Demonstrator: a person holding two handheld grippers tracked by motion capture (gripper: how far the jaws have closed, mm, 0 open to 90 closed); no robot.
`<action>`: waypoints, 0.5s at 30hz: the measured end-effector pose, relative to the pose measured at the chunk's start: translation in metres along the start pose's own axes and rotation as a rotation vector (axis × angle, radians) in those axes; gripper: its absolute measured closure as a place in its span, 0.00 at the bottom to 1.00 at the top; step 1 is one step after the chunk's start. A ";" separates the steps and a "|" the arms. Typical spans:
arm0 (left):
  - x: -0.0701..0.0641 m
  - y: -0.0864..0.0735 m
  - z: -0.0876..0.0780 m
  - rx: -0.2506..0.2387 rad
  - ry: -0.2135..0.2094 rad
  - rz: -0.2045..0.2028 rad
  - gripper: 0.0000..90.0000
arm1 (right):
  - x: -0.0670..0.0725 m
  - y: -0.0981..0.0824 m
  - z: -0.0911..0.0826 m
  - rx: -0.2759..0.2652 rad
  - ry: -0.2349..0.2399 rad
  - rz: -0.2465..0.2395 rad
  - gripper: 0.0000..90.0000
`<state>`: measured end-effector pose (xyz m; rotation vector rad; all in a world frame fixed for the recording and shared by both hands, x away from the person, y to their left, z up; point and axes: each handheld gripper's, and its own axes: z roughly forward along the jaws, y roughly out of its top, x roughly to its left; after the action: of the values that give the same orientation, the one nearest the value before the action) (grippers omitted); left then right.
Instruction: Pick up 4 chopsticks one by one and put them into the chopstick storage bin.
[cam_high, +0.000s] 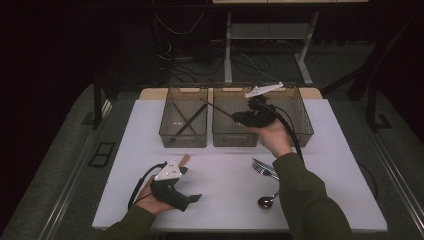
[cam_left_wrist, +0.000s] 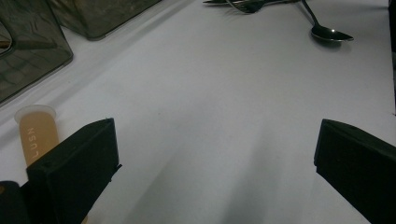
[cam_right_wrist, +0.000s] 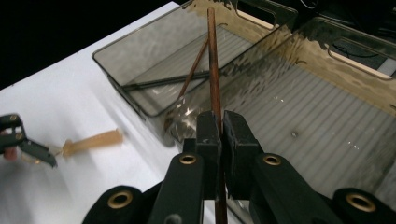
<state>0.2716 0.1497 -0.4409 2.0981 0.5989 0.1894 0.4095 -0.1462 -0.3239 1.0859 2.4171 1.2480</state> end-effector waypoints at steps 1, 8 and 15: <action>0.000 0.000 0.000 0.001 0.000 0.001 0.00 | 0.001 0.003 0.003 -0.002 0.000 0.000 0.95; 0.000 0.000 0.000 0.003 -0.005 0.009 0.00 | 0.007 0.022 0.028 0.002 -0.009 -0.002 0.95; 0.000 0.001 0.000 -0.002 -0.007 0.015 0.00 | 0.014 0.038 0.056 0.022 -0.019 -0.001 0.95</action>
<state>0.2719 0.1495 -0.4400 2.1008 0.5786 0.1907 0.4466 -0.0875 -0.3273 1.0973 2.4221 1.2082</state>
